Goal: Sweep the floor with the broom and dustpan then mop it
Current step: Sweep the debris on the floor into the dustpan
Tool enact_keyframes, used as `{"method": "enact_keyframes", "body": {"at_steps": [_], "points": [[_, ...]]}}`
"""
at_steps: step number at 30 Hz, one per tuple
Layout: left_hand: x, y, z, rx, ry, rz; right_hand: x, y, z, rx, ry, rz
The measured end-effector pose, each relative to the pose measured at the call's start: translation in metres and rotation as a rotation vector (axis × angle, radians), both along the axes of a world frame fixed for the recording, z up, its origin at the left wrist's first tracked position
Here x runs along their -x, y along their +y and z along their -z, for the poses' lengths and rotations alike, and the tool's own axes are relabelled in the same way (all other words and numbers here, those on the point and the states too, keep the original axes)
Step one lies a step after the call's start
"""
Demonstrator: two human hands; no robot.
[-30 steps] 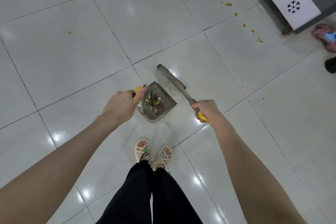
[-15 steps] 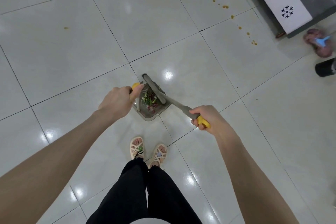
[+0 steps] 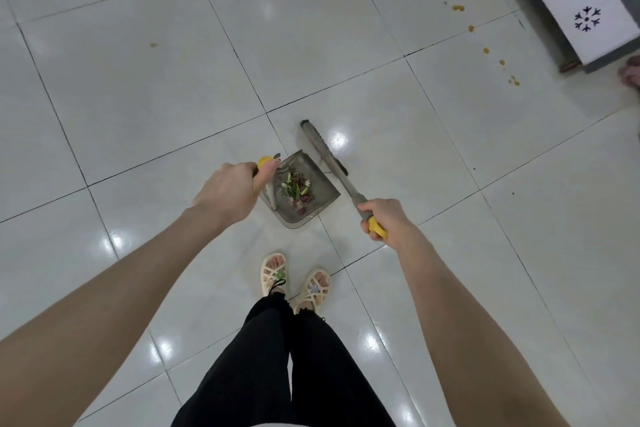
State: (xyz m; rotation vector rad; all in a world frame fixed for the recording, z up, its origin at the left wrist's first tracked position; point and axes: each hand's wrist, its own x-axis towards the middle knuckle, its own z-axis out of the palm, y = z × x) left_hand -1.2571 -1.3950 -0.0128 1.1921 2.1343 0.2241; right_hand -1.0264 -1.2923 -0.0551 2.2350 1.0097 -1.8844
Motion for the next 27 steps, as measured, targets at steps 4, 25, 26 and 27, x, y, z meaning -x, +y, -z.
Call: {"method": "enact_keyframes", "body": {"at_steps": [4,25,26,27], "points": [[-0.001,0.001,0.001,-0.004,-0.002,0.008,0.000,-0.014,-0.004,0.080,0.020,-0.060],[0.011,-0.034,-0.006,0.041,-0.040,-0.044,-0.001,0.004,-0.008,-0.060,-0.024,0.008],[0.010,-0.032,-0.007,0.045,-0.041,-0.045,0.002,0.000,-0.007,-0.030,-0.008,0.008],[0.010,-0.031,-0.008,0.048,-0.038,-0.045,0.003,-0.004,-0.006,0.004,0.007,-0.003]]}}
